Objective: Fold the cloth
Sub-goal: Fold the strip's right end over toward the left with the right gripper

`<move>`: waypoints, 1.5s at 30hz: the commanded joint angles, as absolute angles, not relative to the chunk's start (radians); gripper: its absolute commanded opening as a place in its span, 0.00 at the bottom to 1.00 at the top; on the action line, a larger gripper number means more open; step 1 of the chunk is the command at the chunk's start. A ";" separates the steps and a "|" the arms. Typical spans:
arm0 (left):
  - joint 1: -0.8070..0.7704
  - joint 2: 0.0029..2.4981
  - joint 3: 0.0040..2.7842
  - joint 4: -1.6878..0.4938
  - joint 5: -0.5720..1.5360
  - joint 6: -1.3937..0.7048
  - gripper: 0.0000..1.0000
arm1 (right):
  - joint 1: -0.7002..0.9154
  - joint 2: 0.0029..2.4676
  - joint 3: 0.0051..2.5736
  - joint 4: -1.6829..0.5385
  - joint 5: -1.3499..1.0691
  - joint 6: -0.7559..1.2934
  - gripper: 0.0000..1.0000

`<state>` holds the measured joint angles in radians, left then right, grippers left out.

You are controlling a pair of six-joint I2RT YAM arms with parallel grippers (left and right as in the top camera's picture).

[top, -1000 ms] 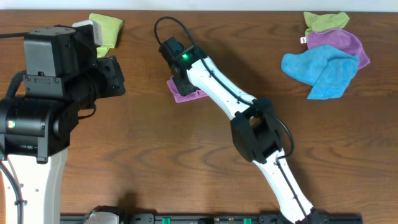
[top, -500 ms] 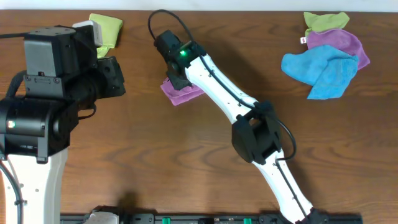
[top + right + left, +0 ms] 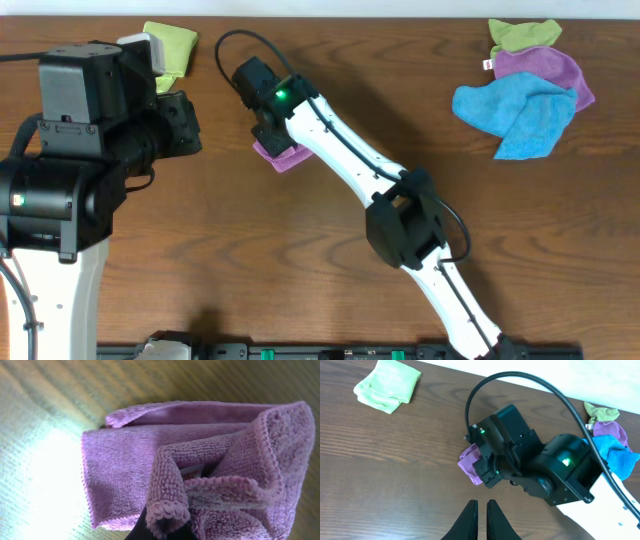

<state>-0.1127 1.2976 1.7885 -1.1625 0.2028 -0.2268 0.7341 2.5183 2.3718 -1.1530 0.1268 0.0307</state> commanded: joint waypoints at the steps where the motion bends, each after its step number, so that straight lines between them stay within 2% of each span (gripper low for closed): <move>1: -0.112 1.292 1.794 -1.162 0.202 -0.201 0.09 | 0.752 2.522 2.372 -1.162 0.127 -0.047 0.01; 7: -0.112 1.292 1.794 -1.162 0.203 -0.201 0.09 | 0.754 2.523 2.366 -1.171 0.121 -0.059 0.01; 8: -0.112 1.292 1.794 -1.162 0.202 -0.201 0.09 | 0.754 2.523 2.363 -1.173 0.110 -0.063 0.10; 10: -0.112 1.292 1.794 -1.161 0.202 -0.201 0.11 | 0.755 2.523 2.360 -1.179 0.044 -0.090 0.54; 13: -0.112 1.292 1.794 -1.150 0.199 -0.201 0.11 | 0.755 2.523 2.360 -1.182 -0.080 -0.113 0.62; 18: -0.111 1.292 1.794 -1.129 0.199 -0.200 0.12 | 0.750 2.521 2.360 -1.182 -0.134 -0.113 0.62; 20: -0.111 1.292 1.794 -1.124 0.199 -0.197 0.12 | 0.744 2.517 2.364 -1.181 -0.120 -0.113 0.57; 30: -0.111 1.292 1.794 -1.120 0.175 -0.197 0.12 | 0.738 2.506 2.376 -1.195 0.171 -0.109 0.56; 35: -0.111 1.292 1.794 -1.119 0.170 -0.198 0.12 | 0.733 2.506 2.376 -1.192 0.263 -0.097 0.51; 39: -0.111 1.292 1.794 -1.118 0.170 -0.198 0.12 | 0.718 2.506 2.374 -1.196 0.264 -0.098 0.49; 45: -0.111 1.292 1.794 -1.118 0.170 -0.198 0.12 | 0.712 2.506 2.360 -1.204 0.258 -0.099 0.40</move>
